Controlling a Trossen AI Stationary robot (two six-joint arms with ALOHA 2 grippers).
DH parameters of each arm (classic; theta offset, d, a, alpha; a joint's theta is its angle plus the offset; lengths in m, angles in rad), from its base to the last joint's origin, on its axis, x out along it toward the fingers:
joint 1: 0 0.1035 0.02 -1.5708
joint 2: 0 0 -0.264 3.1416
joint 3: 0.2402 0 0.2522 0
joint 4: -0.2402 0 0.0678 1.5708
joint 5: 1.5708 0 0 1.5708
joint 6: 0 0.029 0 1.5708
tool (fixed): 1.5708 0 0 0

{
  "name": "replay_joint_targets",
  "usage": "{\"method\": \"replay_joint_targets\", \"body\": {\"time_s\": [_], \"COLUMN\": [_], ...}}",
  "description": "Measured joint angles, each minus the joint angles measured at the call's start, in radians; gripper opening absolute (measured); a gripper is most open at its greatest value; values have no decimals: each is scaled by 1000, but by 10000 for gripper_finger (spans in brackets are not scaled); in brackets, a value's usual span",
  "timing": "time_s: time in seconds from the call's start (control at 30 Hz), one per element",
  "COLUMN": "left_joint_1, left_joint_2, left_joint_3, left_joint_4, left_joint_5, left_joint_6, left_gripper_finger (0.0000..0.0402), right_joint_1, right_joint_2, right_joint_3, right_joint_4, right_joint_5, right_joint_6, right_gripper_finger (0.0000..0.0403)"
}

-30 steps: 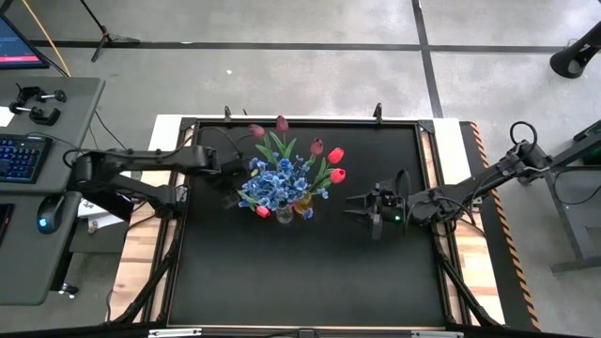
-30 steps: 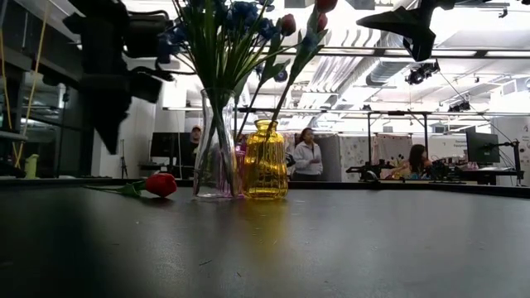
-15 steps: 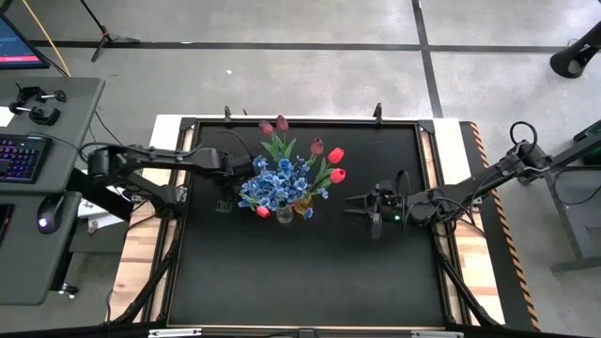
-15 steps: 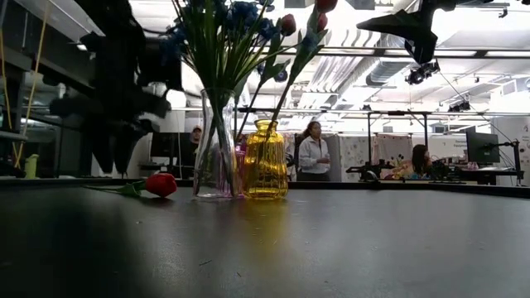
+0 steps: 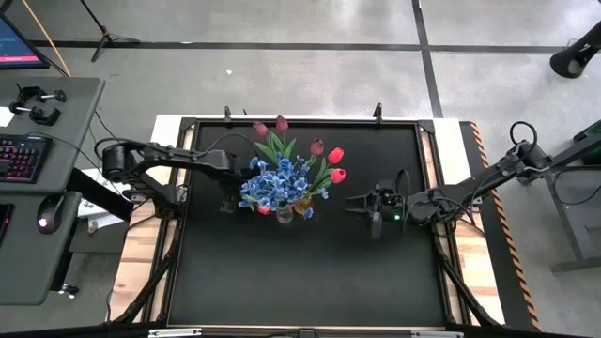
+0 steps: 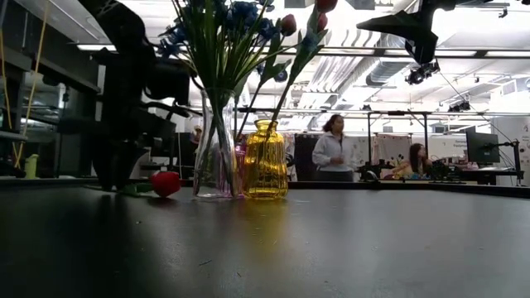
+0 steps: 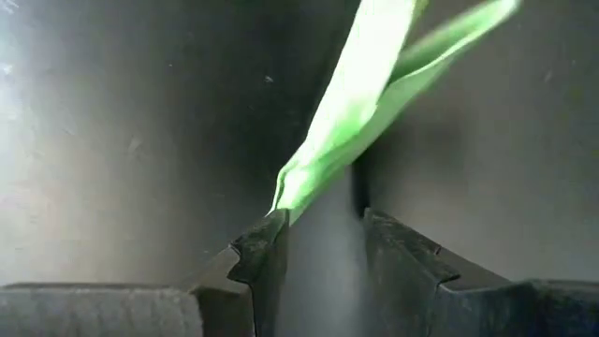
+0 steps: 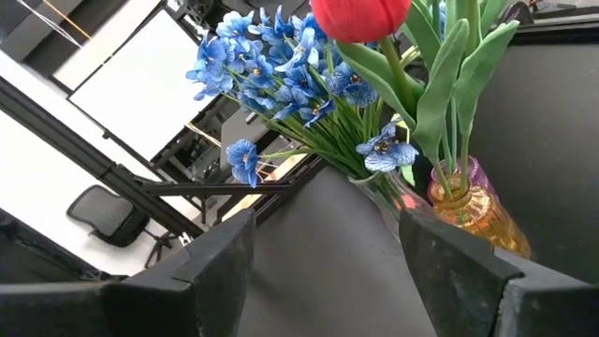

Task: Sort flowers into vase by color
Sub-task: Put the red flower into the yellow vase

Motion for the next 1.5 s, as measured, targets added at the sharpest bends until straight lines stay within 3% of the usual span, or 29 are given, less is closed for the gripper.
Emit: {"method": "replay_joint_targets", "body": {"time_s": [0.27,0.4,0.73,0.87,1.03,1.5], "left_joint_1": [0,12,18,16,15,-101], "left_joint_2": [-92,-56,52,47,51,-66], "left_joint_3": [3,-1,3,7,30,90], "left_joint_4": [29,77,59,37,-86,-451], "left_joint_5": [-3,-35,11,16,115,147], "left_joint_6": [90,108,97,94,43,119], "left_gripper_finger": [131,131,131,106,12,1], "right_joint_1": [0,0,0,0,0,0], "right_joint_2": [0,0,0,0,0,0], "right_joint_3": [0,0,0,0,0,0], "right_joint_4": [-2,-7,-7,-7,-7,-15], "right_joint_5": [0,0,10,11,11,10], "right_joint_6": [1,1,2,3,1,-51], "right_gripper_finger": [254,254,254,254,254,254]}}
